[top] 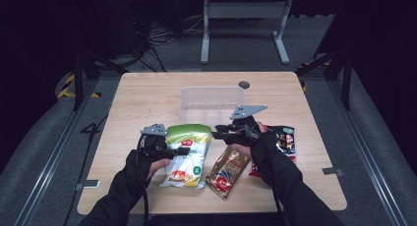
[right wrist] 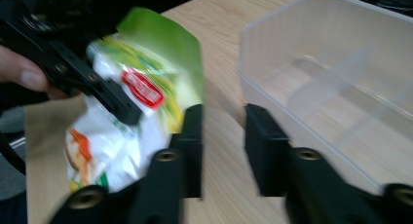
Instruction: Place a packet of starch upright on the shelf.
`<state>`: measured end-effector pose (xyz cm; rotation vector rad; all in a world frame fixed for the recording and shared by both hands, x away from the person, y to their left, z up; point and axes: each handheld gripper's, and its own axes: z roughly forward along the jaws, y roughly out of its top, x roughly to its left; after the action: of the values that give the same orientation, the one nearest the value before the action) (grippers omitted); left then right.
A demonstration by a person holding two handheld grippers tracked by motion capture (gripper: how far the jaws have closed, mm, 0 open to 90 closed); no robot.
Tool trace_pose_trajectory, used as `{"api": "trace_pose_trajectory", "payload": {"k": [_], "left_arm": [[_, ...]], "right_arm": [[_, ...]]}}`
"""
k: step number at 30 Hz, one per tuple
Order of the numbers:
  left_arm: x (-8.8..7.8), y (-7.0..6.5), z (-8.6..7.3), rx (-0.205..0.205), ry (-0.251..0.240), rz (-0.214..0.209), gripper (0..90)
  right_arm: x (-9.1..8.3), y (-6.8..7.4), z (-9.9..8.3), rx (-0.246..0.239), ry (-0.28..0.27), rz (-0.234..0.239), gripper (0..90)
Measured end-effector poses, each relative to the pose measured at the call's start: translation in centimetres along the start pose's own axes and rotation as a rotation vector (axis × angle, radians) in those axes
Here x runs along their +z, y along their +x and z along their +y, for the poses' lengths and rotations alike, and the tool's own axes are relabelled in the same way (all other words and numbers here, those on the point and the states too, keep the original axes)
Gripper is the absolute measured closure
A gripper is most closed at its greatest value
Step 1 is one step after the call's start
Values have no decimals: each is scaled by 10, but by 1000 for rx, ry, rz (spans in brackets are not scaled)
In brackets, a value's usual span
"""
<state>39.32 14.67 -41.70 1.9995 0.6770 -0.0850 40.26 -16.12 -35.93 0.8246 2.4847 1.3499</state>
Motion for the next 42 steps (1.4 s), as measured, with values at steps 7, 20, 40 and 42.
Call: {"api": "trace_pose_trajectory", "payload": {"k": [7, 20, 40, 42], "left_arm": [[-12, -16, 4, 36, -38, 86, 845], [-27, -37, 31, 54, -205, 222, 850], [-20, -13, 100, -19, -390, 473, 849], [-15, -8, 106, -40, -399, 494, 849]], "right_arm": [[-57, -6, -39, -32, 11, -98, 400], [-119, -35, -114, 87, 25, -244, 273], [-116, -42, -129, 76, 13, -322, 231], [-115, -42, -129, 75, 13, -324, 231]]}}
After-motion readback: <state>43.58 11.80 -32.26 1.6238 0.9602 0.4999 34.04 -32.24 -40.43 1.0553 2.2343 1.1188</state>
